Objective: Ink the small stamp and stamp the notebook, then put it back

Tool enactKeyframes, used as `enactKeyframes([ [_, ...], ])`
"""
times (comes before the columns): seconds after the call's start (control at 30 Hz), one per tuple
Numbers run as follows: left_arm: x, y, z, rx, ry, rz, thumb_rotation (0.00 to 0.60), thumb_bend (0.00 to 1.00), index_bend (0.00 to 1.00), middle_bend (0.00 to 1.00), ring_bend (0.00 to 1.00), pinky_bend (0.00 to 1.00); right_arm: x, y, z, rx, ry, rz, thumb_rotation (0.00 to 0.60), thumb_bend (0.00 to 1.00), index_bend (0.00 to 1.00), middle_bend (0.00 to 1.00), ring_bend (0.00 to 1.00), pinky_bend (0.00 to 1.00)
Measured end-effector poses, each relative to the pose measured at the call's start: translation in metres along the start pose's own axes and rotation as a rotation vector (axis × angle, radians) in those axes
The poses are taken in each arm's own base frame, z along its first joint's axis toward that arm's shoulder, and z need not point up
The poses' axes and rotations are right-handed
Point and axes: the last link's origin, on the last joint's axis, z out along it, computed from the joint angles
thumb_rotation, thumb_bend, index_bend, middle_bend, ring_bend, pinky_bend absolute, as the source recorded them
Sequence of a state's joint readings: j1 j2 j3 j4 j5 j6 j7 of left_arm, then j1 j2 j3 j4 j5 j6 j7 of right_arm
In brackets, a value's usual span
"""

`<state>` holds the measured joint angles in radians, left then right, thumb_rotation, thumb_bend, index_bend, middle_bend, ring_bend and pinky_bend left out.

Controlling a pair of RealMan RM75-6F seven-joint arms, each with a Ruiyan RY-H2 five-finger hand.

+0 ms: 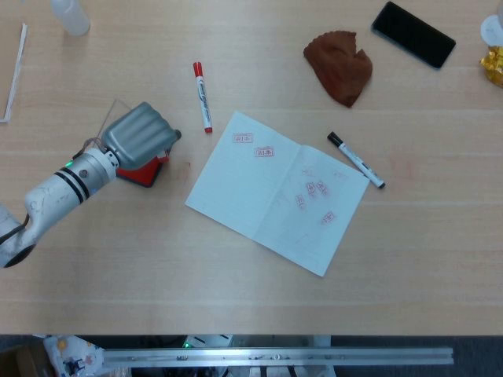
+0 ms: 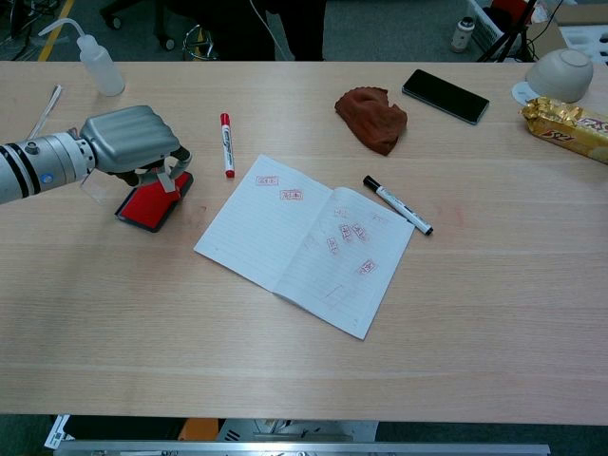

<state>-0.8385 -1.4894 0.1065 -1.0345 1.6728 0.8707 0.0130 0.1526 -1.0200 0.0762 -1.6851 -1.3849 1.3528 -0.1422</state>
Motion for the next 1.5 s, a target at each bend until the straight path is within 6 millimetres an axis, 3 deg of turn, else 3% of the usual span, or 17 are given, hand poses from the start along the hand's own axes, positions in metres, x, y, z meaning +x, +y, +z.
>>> enactKeyframes([
  [1.0,-0.025,-0.003,0.010,0.013,-0.034,0.001,0.600,0.36,0.60,0.97,0.94,1.00,0.001,0.000,-0.003,-0.020,0.004,-0.006,0.600,0.18,0.06,0.14,0.09,0.18],
  [1.5,-0.016,-0.004,0.006,0.014,-0.002,-0.009,0.600,0.36,0.60,0.97,0.94,1.00,0.003,0.001,-0.003,-0.019,0.015,-0.005,0.600,0.18,0.06,0.14,0.09,0.18],
])
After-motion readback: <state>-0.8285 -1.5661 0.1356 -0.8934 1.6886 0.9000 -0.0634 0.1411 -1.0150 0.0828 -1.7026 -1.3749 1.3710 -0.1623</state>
